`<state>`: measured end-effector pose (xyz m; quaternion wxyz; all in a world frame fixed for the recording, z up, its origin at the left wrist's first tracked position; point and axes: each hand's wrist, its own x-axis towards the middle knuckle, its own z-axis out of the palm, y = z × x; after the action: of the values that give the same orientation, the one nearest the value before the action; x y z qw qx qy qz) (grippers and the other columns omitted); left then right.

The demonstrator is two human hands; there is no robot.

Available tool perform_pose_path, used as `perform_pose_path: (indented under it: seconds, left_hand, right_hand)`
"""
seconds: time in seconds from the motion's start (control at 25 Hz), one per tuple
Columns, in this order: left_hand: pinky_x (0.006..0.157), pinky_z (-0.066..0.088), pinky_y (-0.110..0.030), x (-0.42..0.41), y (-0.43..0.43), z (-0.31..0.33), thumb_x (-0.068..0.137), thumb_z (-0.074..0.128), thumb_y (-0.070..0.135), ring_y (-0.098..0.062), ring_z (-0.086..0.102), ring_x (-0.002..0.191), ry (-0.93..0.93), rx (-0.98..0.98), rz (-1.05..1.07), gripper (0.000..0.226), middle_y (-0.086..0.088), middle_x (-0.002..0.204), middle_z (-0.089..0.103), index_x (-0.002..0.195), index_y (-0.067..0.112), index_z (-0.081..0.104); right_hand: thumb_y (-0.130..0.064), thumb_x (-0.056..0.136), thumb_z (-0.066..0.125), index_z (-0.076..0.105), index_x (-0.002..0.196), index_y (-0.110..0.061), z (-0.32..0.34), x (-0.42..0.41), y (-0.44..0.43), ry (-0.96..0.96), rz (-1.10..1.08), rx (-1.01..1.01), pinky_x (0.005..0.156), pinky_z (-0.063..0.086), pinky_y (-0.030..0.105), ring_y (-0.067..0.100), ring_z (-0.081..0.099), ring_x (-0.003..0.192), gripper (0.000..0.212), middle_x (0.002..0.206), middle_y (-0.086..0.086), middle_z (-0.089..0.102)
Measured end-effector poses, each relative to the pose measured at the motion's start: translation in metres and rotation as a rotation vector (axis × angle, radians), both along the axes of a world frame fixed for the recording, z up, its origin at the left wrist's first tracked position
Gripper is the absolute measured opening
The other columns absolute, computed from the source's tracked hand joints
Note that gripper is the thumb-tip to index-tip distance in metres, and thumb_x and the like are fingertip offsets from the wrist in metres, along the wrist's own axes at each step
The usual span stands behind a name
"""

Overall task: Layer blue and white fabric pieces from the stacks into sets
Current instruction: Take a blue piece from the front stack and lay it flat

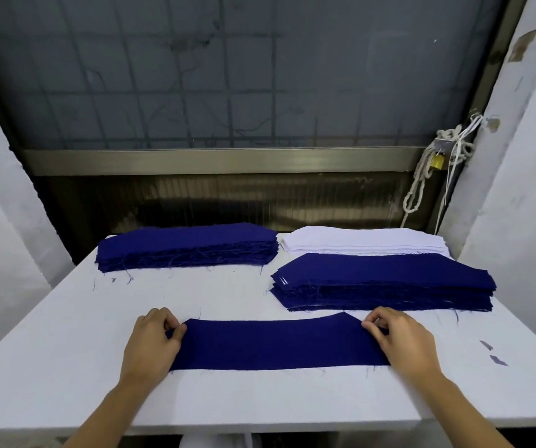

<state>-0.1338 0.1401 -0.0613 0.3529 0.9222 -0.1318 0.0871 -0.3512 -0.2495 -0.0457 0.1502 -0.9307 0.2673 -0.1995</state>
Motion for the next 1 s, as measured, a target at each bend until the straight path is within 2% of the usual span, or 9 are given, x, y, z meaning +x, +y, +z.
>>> perform_pose_path:
  seconds: [0.16, 0.24, 0.44, 0.56, 0.68, 0.84, 1.0]
  left_hand:
    - [0.062, 0.045, -0.029, 0.010, -0.006, 0.017, 0.087, 0.070, 0.020, -0.009, 0.057, 0.084, 0.061, -0.004, -0.007, 0.022, 0.011, 0.088, 0.059, 0.089, 0.033, 0.053]
    - [0.066, 0.044, -0.029, 0.023, -0.017, 0.035, 0.088, 0.071, 0.023, -0.009, 0.056, 0.086, 0.021, 0.021, -0.028, 0.019, 0.011, 0.089, 0.059, 0.095, 0.031, 0.055]
    - [0.070, 0.050, -0.032, 0.053, -0.080, 0.087, 0.092, 0.070, 0.026, -0.011, 0.058, 0.086, -0.034, -0.021, -0.154, 0.013, 0.008, 0.089, 0.062, 0.094, 0.028, 0.058]
    - [0.065, 0.049, -0.024, 0.066, -0.130, 0.110, 0.094, 0.070, 0.028, -0.010, 0.062, 0.078, -0.004, -0.041, -0.234, 0.010, 0.006, 0.085, 0.065, 0.092, 0.027, 0.060]
    - [0.064, 0.046, -0.019, 0.082, -0.182, 0.125, 0.097, 0.065, 0.032, -0.009, 0.063, 0.079, 0.037, -0.062, -0.311, 0.009, 0.007, 0.084, 0.068, 0.090, 0.027, 0.063]
    - [0.079, 0.058, -0.032, 0.096, -0.247, 0.120, 0.100, 0.061, 0.034, -0.008, 0.065, 0.083, 0.078, -0.007, -0.372, 0.014, 0.007, 0.087, 0.070, 0.094, 0.023, 0.068]
    - [0.083, 0.061, -0.038, 0.116, -0.296, 0.097, 0.101, 0.060, 0.036, -0.012, 0.067, 0.085, 0.095, 0.134, -0.367, 0.020, 0.002, 0.095, 0.072, 0.103, 0.019, 0.071]
  right_hand:
    - [-0.040, 0.092, 0.069, 0.059, 0.080, -0.038, 0.003, 0.004, 0.002, -0.066, -0.012, -0.062, 0.047, 0.043, 0.021, 0.004, 0.051, 0.076, 0.015, 0.076, -0.020, 0.051]
    - [-0.034, 0.093, 0.070, 0.060, 0.081, -0.036, 0.012, 0.009, 0.000, -0.127, -0.009, -0.079, 0.045, 0.043, 0.023, 0.006, 0.049, 0.075, 0.015, 0.074, -0.020, 0.050]
    - [-0.035, 0.097, 0.062, 0.064, 0.089, -0.031, 0.057, 0.050, -0.026, -0.218, -0.006, -0.117, 0.049, 0.031, 0.017, 0.006, 0.050, 0.076, 0.009, 0.076, -0.019, 0.055]
    - [-0.036, 0.101, 0.057, 0.065, 0.096, -0.029, 0.079, 0.087, -0.050, -0.186, 0.010, -0.087, 0.056, 0.044, 0.023, 0.007, 0.052, 0.086, 0.012, 0.085, -0.015, 0.060]
    - [-0.036, 0.101, 0.057, 0.067, 0.101, -0.027, 0.089, 0.126, -0.072, -0.116, 0.023, -0.050, 0.068, 0.053, 0.030, 0.009, 0.056, 0.089, 0.013, 0.091, -0.010, 0.064]
    - [-0.033, 0.099, 0.061, 0.066, 0.100, -0.029, 0.078, 0.172, -0.097, -0.015, 0.021, 0.042, 0.071, 0.052, 0.023, 0.008, 0.059, 0.081, 0.006, 0.096, -0.009, 0.067]
    - [-0.035, 0.097, 0.064, 0.063, 0.093, -0.032, 0.059, 0.215, -0.117, 0.039, 0.008, 0.053, 0.071, 0.053, 0.022, 0.008, 0.058, 0.076, 0.005, 0.091, -0.012, 0.065]
